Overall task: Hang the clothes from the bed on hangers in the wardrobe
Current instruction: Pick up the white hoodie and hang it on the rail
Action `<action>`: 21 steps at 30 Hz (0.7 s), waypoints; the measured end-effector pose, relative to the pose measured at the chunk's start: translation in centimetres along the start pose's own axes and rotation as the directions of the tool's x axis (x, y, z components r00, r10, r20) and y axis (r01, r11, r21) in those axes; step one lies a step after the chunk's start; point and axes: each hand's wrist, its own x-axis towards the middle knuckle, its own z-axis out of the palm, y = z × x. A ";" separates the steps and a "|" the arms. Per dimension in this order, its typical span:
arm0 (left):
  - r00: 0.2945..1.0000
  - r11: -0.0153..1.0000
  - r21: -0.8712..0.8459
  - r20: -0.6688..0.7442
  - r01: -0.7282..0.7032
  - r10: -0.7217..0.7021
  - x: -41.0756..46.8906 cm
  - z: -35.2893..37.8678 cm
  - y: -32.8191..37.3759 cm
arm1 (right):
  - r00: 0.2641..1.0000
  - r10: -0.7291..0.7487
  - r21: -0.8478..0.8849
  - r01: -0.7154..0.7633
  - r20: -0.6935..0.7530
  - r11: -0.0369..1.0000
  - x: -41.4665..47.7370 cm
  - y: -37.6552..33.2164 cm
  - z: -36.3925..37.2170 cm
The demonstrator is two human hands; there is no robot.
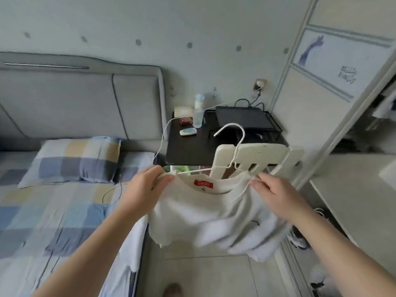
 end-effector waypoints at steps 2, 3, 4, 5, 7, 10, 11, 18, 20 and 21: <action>0.995 0.995 -0.045 0.037 -0.087 0.088 5.0 2.2 1.5 | 0.993 0.062 -0.046 -0.067 -0.105 0.997 0.8 1.6 -2.6; 0.990 0.990 -0.063 0.054 -0.130 0.133 7.4 3.2 2.4 | 0.983 0.088 -0.057 -0.098 -0.160 0.994 1.2 2.4 -3.9; 0.982 0.981 -0.088 0.070 -0.170 0.177 9.8 4.2 3.3 | 0.971 0.112 -0.065 -0.128 -0.213 0.990 1.7 3.2 -5.2; 0.972 0.970 -0.120 0.085 -0.210 0.220 12.2 5.2 4.3 | 0.956 0.133 -0.075 -0.157 -0.263 0.985 2.1 4.0 -6.5; 0.942 0.940 -0.186 0.124 -0.286 0.311 16.6 7.3 6.4 | 0.920 0.169 -0.084 -0.211 -0.354 0.974 2.7 5.1 -9.1; 0.876 0.875 -0.267 0.163 -0.403 0.454 23.3 10.8 10.3 | 0.857 0.208 -0.141 -0.306 -0.471 0.941 3.2 6.1 -13.4; 0.859 0.853 -0.298 0.157 -0.429 0.487 25.3 12.2 11.8 | 0.832 0.215 -0.175 -0.346 -0.511 0.922 3.2 6.3 -14.8; 0.721 0.665 -0.505 0.114 -0.550 0.683 34.5 19.6 25.1 | 0.632 0.290 -0.245 -0.620 -0.719 0.745 1.5 6.4 -24.9; 0.682 0.604 -0.534 0.069 -0.592 0.728 36.3 21.2 29.7 | 0.582 0.300 -0.262 -0.689 -0.756 0.675 0.7 6.1 -28.2; 0.651 0.558 -0.548 0.032 -0.624 0.759 37.1 22.0 32.1 | 0.555 0.300 -0.263 -0.716 -0.776 0.647 0.2 5.9 -29.9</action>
